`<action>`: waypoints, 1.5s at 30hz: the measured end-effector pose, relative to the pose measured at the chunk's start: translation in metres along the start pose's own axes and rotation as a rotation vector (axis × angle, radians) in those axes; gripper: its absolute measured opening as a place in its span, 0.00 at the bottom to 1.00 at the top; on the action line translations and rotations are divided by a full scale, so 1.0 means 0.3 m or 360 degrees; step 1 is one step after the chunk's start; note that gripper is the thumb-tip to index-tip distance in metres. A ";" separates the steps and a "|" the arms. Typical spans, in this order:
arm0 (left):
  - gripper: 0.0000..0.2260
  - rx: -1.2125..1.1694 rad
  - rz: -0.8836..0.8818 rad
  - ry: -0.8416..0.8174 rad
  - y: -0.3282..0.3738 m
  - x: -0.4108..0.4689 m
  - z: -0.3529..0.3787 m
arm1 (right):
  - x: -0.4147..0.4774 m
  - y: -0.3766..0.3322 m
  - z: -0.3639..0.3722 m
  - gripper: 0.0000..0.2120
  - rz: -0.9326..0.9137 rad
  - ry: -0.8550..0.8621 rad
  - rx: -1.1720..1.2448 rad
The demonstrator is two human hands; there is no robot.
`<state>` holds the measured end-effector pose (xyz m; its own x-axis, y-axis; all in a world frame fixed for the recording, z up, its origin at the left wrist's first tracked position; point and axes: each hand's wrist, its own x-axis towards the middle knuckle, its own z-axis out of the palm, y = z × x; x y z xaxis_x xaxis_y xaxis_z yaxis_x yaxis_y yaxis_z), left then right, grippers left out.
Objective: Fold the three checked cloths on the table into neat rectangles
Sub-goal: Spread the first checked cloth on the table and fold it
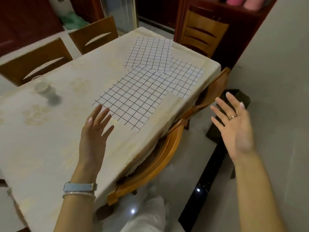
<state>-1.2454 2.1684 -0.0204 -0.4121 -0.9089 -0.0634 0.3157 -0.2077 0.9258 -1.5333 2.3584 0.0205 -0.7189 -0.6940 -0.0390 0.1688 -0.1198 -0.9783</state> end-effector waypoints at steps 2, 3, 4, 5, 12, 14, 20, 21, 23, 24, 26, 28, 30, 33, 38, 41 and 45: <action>0.25 -0.0024 0.0006 0.0051 -0.016 0.046 0.022 | 0.070 0.014 -0.005 0.22 0.0032 -0.0052 -0.0004; 0.24 -0.0045 0.0000 0.0082 -0.026 0.075 0.035 | 0.108 0.022 -0.003 0.22 0.0056 -0.0084 -0.0008; 0.23 -0.0073 -0.0008 0.0117 -0.037 0.105 0.049 | 0.147 0.031 0.000 0.22 0.0081 -0.0120 -0.0009; 0.22 -0.0104 -0.0010 0.0155 -0.051 0.136 0.063 | 0.187 0.040 0.005 0.22 0.0102 -0.0158 -0.0010; 0.22 -0.0208 -0.0051 0.0339 -0.160 0.373 0.151 | 0.492 0.076 0.098 0.21 0.0153 -0.0368 -0.0125; 0.21 -0.0208 -0.0075 0.0385 -0.186 0.413 0.166 | 0.563 0.082 0.130 0.20 0.0176 -0.0427 -0.0180; 0.19 -0.0131 -0.0148 0.0556 -0.241 0.497 0.159 | 0.760 0.152 0.239 0.21 0.0284 -0.0670 -0.0368; 0.19 -0.0113 -0.0161 0.0605 -0.251 0.510 0.149 | 0.791 0.171 0.261 0.21 0.0297 -0.0720 -0.0407; 0.18 -0.0066 -0.0181 0.0720 -0.273 0.532 0.133 | 0.858 0.213 0.309 0.21 0.0306 -0.0843 -0.0505; 0.17 -0.0037 -0.0196 0.0788 -0.286 0.541 0.127 | 0.893 0.236 0.334 0.20 0.0313 -0.0911 -0.0553; 0.16 0.0028 -0.0246 0.0933 -0.317 0.551 0.114 | 0.956 0.284 0.379 0.17 0.0331 -0.1057 -0.0630; 0.16 0.0097 -0.0310 0.1054 -0.352 0.560 0.099 | 1.011 0.333 0.417 0.17 0.0341 -0.1204 -0.0695; 0.14 0.0170 -0.0389 0.1169 -0.390 0.570 0.092 | 1.067 0.386 0.446 0.17 0.0323 -0.1367 -0.0792; 0.11 0.0230 -0.0482 0.1385 -0.452 0.580 0.108 | 1.159 0.483 0.473 0.18 0.0159 -0.1673 -0.1103; 0.11 0.0330 -0.0519 0.1723 -0.563 0.574 0.183 | 1.245 0.640 0.454 0.22 -0.0048 -0.2178 -0.1512; 0.12 0.0376 -0.0583 0.1874 -0.628 0.579 0.215 | 1.270 0.722 0.437 0.24 -0.0285 -0.2393 -0.1740; 0.15 0.0410 -0.0737 0.1964 -0.697 0.581 0.251 | 1.278 0.809 0.414 0.25 -0.0567 -0.2585 -0.1922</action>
<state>-1.4475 2.0806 -0.1969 0.6409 -0.5318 -0.5537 0.1332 -0.6333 0.7624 -1.6841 1.9750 -0.2066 0.6323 -0.6939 -0.3446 -0.7389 -0.4062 -0.5376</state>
